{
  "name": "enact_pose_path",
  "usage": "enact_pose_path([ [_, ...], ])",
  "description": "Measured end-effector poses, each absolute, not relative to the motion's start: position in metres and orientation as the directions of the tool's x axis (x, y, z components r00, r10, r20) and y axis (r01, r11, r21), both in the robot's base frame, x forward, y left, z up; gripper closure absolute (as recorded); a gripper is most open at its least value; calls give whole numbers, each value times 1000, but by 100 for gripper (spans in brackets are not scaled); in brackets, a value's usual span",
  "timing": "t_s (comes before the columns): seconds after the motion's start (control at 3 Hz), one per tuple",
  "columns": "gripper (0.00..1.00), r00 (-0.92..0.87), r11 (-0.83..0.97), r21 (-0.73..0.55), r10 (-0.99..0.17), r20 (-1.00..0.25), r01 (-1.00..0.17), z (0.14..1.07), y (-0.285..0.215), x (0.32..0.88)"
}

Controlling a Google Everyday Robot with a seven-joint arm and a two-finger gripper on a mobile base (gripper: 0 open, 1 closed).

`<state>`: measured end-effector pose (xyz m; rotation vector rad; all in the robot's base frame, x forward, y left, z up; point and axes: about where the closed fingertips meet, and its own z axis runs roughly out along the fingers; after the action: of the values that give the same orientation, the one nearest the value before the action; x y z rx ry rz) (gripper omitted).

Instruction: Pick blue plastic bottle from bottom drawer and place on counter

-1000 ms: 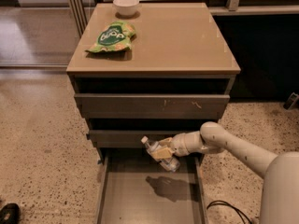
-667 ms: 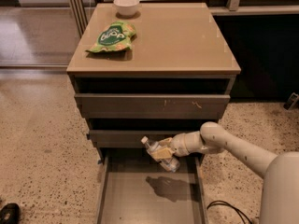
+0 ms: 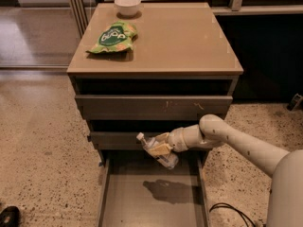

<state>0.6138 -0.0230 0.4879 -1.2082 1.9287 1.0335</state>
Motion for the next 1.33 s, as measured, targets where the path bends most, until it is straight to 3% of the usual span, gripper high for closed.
enact_pose_path([
  [0.67,100,-322,348,190,-376,-869,-918,587,-22,623],
  [1.0,100,-333,428,173,-331,-883,-887,659,-49,659],
  [1.33,100,-340,418,187,-329,-881,-889,657,-42,650],
])
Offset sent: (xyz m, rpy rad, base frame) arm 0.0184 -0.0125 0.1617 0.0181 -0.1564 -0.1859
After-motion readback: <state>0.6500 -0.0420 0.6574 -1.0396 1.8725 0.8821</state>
